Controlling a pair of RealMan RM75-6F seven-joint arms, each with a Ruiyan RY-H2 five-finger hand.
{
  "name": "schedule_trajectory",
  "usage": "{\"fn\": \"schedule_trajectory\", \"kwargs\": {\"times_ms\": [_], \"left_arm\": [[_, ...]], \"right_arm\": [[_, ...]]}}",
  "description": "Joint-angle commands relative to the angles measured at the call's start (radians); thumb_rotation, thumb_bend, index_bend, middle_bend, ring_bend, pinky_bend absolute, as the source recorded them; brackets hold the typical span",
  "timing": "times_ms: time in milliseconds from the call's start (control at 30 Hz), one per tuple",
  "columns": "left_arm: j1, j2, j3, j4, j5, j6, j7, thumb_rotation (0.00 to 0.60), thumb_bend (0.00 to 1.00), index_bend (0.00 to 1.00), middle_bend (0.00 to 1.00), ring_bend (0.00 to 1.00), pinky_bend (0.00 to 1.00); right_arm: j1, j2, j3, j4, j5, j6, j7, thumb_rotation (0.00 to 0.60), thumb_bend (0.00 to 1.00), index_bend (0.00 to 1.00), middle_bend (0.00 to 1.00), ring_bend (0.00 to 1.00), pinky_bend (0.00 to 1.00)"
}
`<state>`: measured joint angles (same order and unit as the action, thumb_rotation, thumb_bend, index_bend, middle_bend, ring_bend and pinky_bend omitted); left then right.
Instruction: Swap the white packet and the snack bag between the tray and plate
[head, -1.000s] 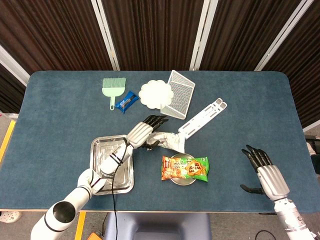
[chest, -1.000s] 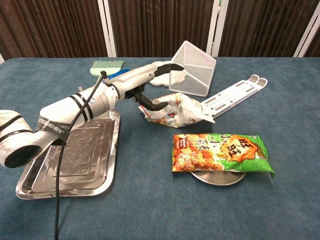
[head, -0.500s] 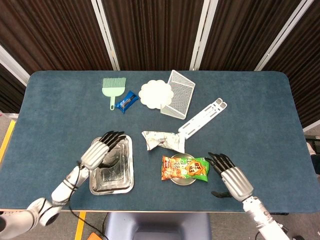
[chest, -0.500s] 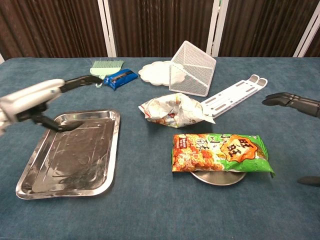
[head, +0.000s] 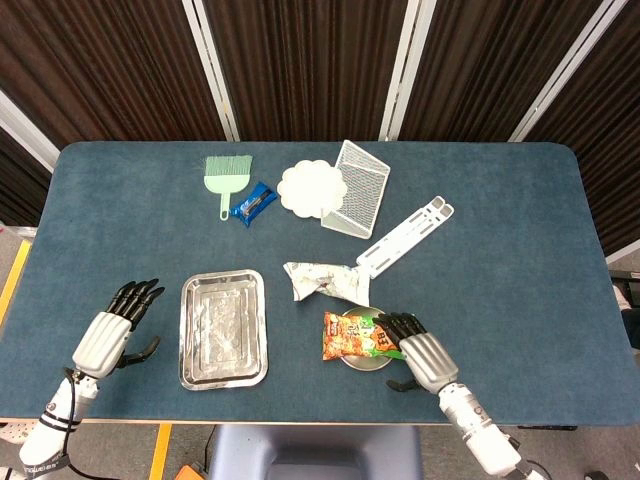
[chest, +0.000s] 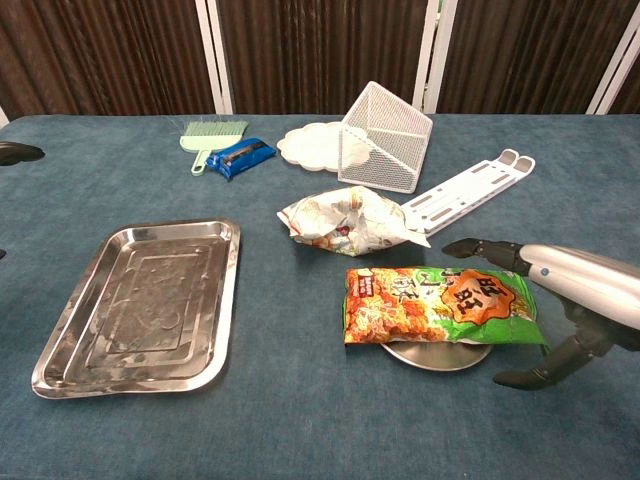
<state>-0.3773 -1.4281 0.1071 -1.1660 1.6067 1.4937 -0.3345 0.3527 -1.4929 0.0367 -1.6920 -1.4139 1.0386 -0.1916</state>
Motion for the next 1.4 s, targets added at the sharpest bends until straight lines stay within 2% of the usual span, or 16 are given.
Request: {"fn": "schedule_trajectory", "kwargs": {"times_ms": [33, 367, 567, 667, 800, 900, 1000, 1167, 1400], "left_arm": [[0.005, -0.002, -0.009, 0.012, 0.005, -0.002, -0.006, 0.600, 0.38, 0.00, 0.00, 0.00, 0.05], [0.022, -0.006, -0.031, 0.039, 0.001, -0.020, -0.024, 0.600, 0.38, 0.00, 0.00, 0.00, 0.05], [0.029, -0.007, -0.045, 0.048, -0.001, -0.026, -0.030, 0.600, 0.38, 0.00, 0.00, 0.00, 0.05], [0.034, -0.005, -0.049, 0.049, -0.005, -0.032, -0.037, 0.600, 0.38, 0.00, 0.00, 0.00, 0.05], [0.041, -0.001, -0.054, 0.053, -0.006, -0.036, -0.044, 0.600, 0.38, 0.00, 0.00, 0.00, 0.05], [0.045, 0.001, -0.056, 0.055, -0.005, -0.037, -0.047, 0.600, 0.38, 0.00, 0.00, 0.00, 0.05], [0.048, 0.004, -0.059, 0.056, -0.003, -0.037, -0.050, 0.600, 0.38, 0.00, 0.00, 0.00, 0.05], [0.054, 0.010, -0.065, 0.049, -0.002, -0.036, -0.042, 0.600, 0.37, 0.00, 0.00, 0.00, 0.04], [0.072, 0.012, -0.081, 0.046, -0.008, -0.014, -0.007, 0.600, 0.38, 0.00, 0.00, 0.00, 0.04]], "right_arm": [[0.018, -0.023, 0.021, 0.012, 0.034, -0.012, -0.019, 0.600, 0.28, 0.21, 0.19, 0.05, 0.18], [0.070, -0.095, 0.060, 0.071, 0.142, -0.049, -0.087, 0.600, 0.30, 0.34, 0.26, 0.10, 0.24], [0.089, -0.131, 0.066, 0.097, 0.172, -0.045, -0.117, 0.600, 0.31, 0.40, 0.31, 0.16, 0.33], [0.094, -0.152, 0.071, 0.116, 0.177, -0.026, -0.136, 0.600, 0.33, 0.49, 0.39, 0.25, 0.45], [0.098, -0.178, 0.075, 0.139, 0.181, 0.001, -0.159, 0.600, 0.38, 0.65, 0.56, 0.49, 0.70], [0.098, -0.193, 0.075, 0.151, 0.169, 0.027, -0.165, 0.600, 0.40, 0.73, 0.63, 0.58, 0.80], [0.097, -0.201, 0.078, 0.157, 0.156, 0.048, -0.158, 0.600, 0.42, 0.77, 0.67, 0.62, 0.84], [0.093, -0.183, 0.082, 0.127, 0.114, 0.090, -0.130, 0.600, 0.43, 0.80, 0.69, 0.63, 0.85], [0.081, -0.116, 0.029, -0.023, -0.040, 0.153, -0.087, 0.600, 0.43, 0.80, 0.69, 0.64, 0.85]]}}
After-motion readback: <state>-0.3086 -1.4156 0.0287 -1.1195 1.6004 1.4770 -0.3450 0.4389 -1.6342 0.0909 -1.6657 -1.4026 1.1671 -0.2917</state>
